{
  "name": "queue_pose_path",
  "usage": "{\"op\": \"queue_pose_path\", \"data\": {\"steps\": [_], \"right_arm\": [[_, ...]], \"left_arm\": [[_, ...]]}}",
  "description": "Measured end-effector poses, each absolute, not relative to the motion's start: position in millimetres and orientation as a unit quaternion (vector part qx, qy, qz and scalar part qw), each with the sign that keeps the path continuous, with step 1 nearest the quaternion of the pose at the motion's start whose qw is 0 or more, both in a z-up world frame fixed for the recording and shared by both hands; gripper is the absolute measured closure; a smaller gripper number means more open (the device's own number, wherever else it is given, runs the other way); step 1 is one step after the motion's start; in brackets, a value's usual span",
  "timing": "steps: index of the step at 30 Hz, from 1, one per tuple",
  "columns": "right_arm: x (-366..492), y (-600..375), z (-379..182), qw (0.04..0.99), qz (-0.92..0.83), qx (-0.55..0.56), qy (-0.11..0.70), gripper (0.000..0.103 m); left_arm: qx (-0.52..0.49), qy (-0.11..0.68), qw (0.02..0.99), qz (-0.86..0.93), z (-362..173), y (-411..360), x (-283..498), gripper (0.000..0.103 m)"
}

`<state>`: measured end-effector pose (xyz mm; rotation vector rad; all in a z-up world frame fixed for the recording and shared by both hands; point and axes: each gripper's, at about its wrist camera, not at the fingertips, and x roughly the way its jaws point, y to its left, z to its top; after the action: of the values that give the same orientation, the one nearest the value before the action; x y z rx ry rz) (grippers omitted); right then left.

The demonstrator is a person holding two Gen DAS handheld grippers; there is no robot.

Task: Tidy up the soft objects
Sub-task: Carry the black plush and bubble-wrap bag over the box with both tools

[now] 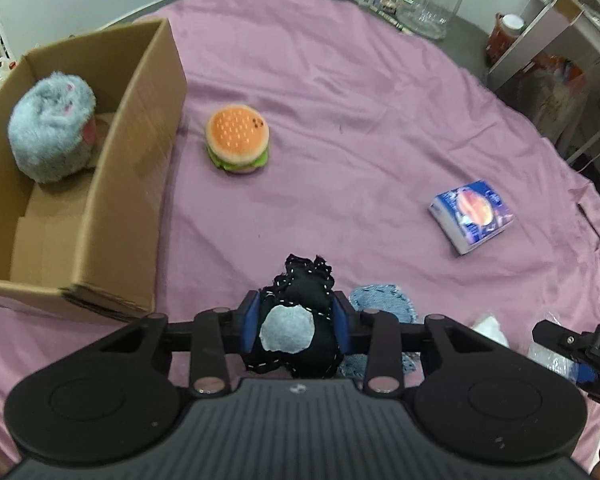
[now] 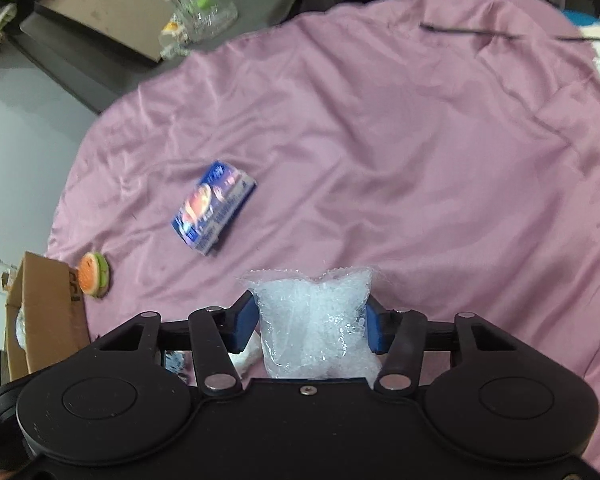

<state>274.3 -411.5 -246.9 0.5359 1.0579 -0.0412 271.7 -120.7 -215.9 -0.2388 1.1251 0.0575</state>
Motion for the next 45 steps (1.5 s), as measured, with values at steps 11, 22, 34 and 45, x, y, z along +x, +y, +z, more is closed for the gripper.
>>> {"op": "queue_pose_path", "data": {"steps": [11, 22, 34, 45], "right_arm": [[261.7, -396.8, -211.7, 0.862, -0.018, 0.251, 0.441, 0.051], [249.0, -362.3, -168.9, 0.894, -0.017, 0.236, 0.382, 0.051], [246.5, -303.3, -136.1, 0.919, 0.003, 0.197, 0.343, 0.051], [259.2, -265.4, -105.0, 0.932, 0.010, 0.175, 0.316, 0.051]], "left_arm": [[-0.130, 0.492, 0.861, 0.010, -167.6, -93.6, 250.0, 0.066], [-0.146, 0.456, 0.878, 0.026, -132.3, -38.7, 234.6, 0.066], [-0.158, 0.434, 0.886, 0.044, -111.4, 28.4, 226.8, 0.066], [-0.169, 0.438, 0.882, 0.050, -107.8, 77.6, 230.7, 0.066]]}}
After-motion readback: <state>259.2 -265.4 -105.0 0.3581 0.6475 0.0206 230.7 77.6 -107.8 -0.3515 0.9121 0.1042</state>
